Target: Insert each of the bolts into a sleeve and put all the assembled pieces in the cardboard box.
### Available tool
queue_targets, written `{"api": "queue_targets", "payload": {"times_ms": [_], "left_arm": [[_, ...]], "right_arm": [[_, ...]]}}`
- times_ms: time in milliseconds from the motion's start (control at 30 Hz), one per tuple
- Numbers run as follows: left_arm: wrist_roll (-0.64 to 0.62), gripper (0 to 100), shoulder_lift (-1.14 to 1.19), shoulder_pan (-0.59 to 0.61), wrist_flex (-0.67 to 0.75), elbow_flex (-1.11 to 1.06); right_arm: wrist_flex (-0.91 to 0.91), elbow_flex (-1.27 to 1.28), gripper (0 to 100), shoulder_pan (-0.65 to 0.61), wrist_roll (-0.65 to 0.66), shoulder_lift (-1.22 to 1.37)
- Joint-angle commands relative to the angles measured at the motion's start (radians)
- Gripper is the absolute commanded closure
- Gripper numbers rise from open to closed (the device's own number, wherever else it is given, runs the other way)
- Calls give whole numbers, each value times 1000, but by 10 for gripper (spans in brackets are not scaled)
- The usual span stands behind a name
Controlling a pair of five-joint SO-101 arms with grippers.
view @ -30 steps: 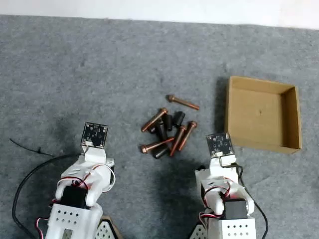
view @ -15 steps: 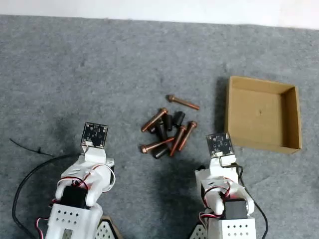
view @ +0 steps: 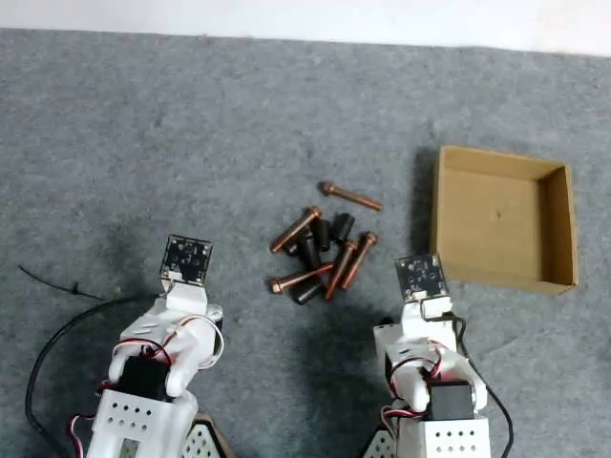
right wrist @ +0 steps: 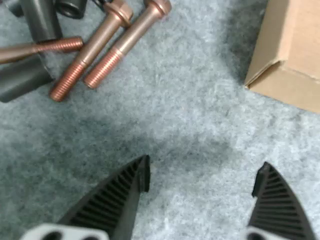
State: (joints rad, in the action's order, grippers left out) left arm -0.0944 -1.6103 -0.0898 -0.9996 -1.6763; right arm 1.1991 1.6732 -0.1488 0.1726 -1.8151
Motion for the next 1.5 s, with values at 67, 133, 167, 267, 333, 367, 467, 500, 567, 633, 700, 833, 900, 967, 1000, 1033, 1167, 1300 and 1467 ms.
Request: {"api": "queue_targets", "payload": {"times_ms": [67,133,167,267,333,367,467,500,567,633,700,833,900,967,1000,1033,1167,1300,1467], "left_arm": [[8,962,-22,5,158,171],[9,962,-22,12,186,245],[9,962,-22,27,187,285],[9,962,-22,99,192,377],[9,962,-21,113,192,453],[9,962,-21,111,189,492],[38,962,-4,59,193,601],[83,962,16,42,193,621],[160,962,105,5,210,668],[172,962,257,-15,222,727],[157,962,450,-30,222,794],[58,962,849,-104,219,908],[29,965,990,-127,226,938],[-8,965,1072,-128,267,938],[-31,965,1093,-127,299,924],[-52,965,1104,-125,336,903],[-81,965,1095,-114,525,737],[-31,962,1095,-119,684,608],[-28,962,1084,-110,684,607]], "right_arm": [[4,137,688,-7,-9,-8],[4,137,688,-7,-9,-8],[4,137,688,-7,-6,-8],[4,137,688,-7,-5,-5],[4,137,688,-4,-5,-2],[12,137,688,-1,-5,-1],[22,136,688,5,-9,-10],[18,136,688,12,-8,-10],[5,136,688,65,-6,-10],[1,136,688,143,-6,-10],[-7,136,688,203,-5,-10],[-82,136,688,262,-5,-10],[-116,136,688,308,-5,-10],[-177,136,688,344,-3,-10],[-197,136,688,361,-3,-10],[-208,134,688,372,-3,-10],[-202,12,688,280,-8,1],[-150,-185,688,67,-35,13],[-220,-406,688,-124,-178,291]]}}
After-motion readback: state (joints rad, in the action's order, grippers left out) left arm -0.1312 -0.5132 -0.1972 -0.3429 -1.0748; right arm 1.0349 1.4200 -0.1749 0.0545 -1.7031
